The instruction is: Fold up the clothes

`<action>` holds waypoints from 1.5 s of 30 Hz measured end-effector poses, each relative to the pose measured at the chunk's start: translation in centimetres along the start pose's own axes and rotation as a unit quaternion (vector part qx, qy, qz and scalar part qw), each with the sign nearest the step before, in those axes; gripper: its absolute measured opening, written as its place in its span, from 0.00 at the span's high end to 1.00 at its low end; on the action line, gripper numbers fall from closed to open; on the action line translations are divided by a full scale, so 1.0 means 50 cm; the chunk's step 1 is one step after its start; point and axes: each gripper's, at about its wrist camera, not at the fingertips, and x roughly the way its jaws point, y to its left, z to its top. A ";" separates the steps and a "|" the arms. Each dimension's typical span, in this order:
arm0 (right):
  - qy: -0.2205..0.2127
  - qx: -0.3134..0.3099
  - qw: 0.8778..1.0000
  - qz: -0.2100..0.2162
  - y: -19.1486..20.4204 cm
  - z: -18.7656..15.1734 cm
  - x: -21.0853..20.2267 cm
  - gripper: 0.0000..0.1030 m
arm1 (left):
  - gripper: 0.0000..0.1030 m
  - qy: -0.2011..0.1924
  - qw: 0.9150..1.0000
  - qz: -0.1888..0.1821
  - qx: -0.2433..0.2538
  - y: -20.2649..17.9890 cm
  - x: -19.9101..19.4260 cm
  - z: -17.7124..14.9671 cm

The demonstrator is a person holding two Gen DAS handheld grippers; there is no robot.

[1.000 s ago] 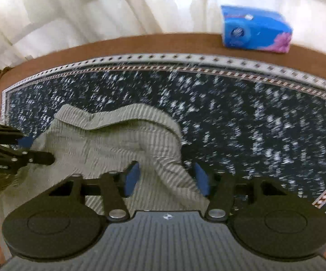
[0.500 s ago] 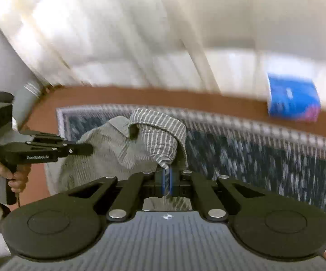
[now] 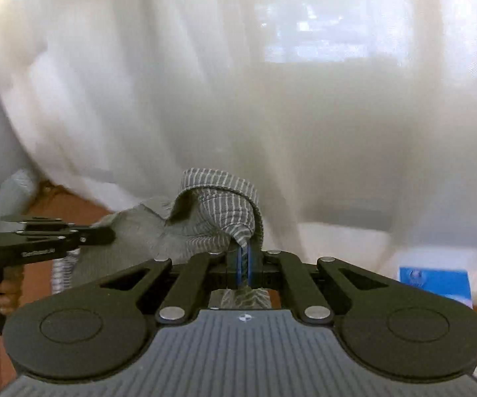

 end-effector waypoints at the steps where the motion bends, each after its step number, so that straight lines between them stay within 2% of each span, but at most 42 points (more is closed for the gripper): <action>1: 0.005 -0.003 1.000 -0.012 -0.007 -0.002 0.028 0.96 | 1.00 0.004 1.000 0.006 -0.003 0.005 0.027 0.005; 4: 0.036 -0.001 0.999 -0.039 -0.036 -0.033 0.121 0.96 | 1.00 0.025 0.999 0.019 -0.011 0.015 0.106 0.002; 9: 0.098 0.025 0.993 -0.065 -0.100 -0.108 0.253 0.96 | 0.99 0.060 0.997 0.038 -0.010 0.015 0.182 -0.022; 11: 0.119 0.030 0.990 -0.072 -0.119 -0.138 0.288 0.96 | 0.95 0.074 0.996 0.046 -0.010 0.015 0.213 -0.032; 12: 0.127 0.032 0.988 -0.076 -0.129 -0.149 0.303 0.95 | 0.89 0.081 0.995 0.049 -0.010 0.015 0.228 -0.037; 13: 0.135 0.035 0.987 -0.078 -0.136 -0.159 0.315 0.95 | 0.71 0.088 0.995 0.053 -0.010 0.015 0.243 -0.042; 15: 0.146 0.040 0.985 -0.084 -0.148 -0.177 0.333 0.85 | 0.53 0.102 0.993 0.061 -0.010 0.015 0.274 -0.051; 16: 0.149 0.043 0.984 -0.088 -0.153 -0.184 0.338 0.83 | 0.43 0.109 0.992 0.064 -0.010 0.015 0.289 -0.056; 17: 0.150 0.043 0.984 -0.092 -0.155 -0.186 0.337 0.72 | 0.40 0.116 0.991 0.068 -0.010 0.015 0.304 -0.061; 18: 0.148 0.040 0.983 -0.100 -0.155 -0.183 0.329 0.59 | 0.40 0.114 0.991 0.069 -0.011 0.016 0.295 -0.058; 20: 0.135 0.030 0.983 -0.119 -0.151 -0.173 0.300 0.51 | 0.39 0.101 0.992 0.069 -0.016 0.020 0.255 -0.043; 22: 0.099 0.016 0.986 -0.130 -0.141 -0.155 0.237 0.46 | 0.33 0.073 0.995 0.069 -0.020 0.026 0.183 -0.032; 23: 0.081 0.012 0.988 -0.130 -0.134 -0.148 0.196 0.42 | 0.28 0.058 0.996 0.070 -0.017 0.024 0.140 -0.033; 25: 0.047 0.009 0.991 -0.122 -0.117 -0.142 0.103 0.37 | 0.24 0.031 0.997 0.071 -0.007 0.020 0.056 -0.042; 26: 0.034 0.013 0.993 -0.116 -0.110 -0.147 0.059 0.35 | 0.24 0.026 0.997 0.067 0.000 0.022 0.016 -0.056; 29: 0.019 0.024 0.995 -0.097 -0.081 -0.183 -0.070 0.34 | 0.24 0.043 0.997 0.058 0.014 -0.003 -0.074 -0.131; 34: 0.051 0.038 0.993 -0.096 -0.019 -0.298 -0.196 0.34 | 0.24 0.104 0.994 0.044 -0.005 -0.032 -0.181 -0.284; 39: 0.114 0.034 0.987 -0.110 0.077 -0.442 -0.246 0.34 | 0.24 0.173 0.983 0.026 -0.055 -0.041 -0.265 -0.443; 42: 0.152 0.043 0.981 -0.109 0.120 -0.514 -0.266 0.34 | 0.24 0.195 0.979 0.032 -0.055 -0.056 -0.294 -0.504; 45: 0.165 0.051 0.978 -0.114 0.150 -0.558 -0.289 0.34 | 0.24 0.199 0.978 0.021 -0.066 -0.063 -0.298 -0.527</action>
